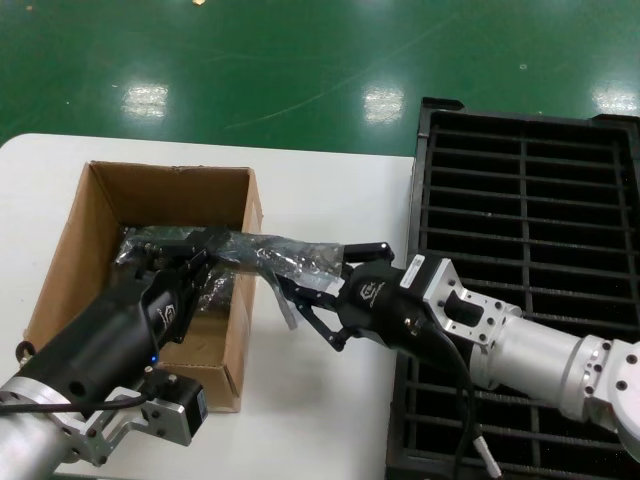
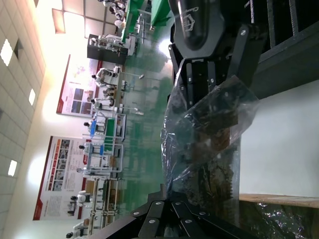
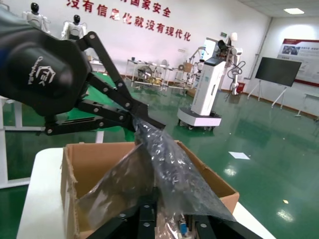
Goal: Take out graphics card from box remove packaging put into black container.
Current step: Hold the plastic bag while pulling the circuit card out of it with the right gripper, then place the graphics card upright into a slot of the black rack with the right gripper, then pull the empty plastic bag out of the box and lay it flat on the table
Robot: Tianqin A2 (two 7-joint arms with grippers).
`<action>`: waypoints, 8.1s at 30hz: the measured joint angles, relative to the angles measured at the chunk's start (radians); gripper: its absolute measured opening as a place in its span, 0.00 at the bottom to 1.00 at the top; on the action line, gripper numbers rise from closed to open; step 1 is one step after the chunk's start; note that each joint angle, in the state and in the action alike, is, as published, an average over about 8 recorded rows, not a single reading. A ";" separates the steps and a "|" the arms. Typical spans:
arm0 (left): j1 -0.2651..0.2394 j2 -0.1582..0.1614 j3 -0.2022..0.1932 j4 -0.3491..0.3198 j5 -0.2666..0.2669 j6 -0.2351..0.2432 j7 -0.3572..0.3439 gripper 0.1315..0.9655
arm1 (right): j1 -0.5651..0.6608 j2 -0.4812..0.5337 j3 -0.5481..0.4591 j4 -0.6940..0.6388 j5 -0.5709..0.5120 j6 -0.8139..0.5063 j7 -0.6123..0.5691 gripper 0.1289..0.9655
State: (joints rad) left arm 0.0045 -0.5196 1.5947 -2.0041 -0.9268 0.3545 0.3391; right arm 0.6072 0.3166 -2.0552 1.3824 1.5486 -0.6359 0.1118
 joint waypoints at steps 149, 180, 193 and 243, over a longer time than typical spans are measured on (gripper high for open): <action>0.000 0.000 0.000 0.000 0.000 0.000 0.000 0.01 | -0.339 0.618 0.336 0.677 -0.356 -0.158 0.392 0.05; 0.000 0.000 0.000 0.000 0.000 0.000 0.000 0.01 | -0.278 0.556 0.294 0.609 -0.375 -0.222 0.316 0.05; 0.000 0.000 0.000 0.000 0.000 0.000 0.000 0.01 | -0.268 0.547 0.281 0.572 -0.363 -0.225 0.288 0.05; 0.000 0.000 0.000 0.000 0.000 0.000 0.000 0.01 | -0.257 0.191 0.430 0.362 -0.415 0.090 0.396 0.71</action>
State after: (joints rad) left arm 0.0045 -0.5196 1.5947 -2.0041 -0.9269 0.3545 0.3390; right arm 0.3507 0.5075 -1.6255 1.7444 1.1334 -0.5454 0.5078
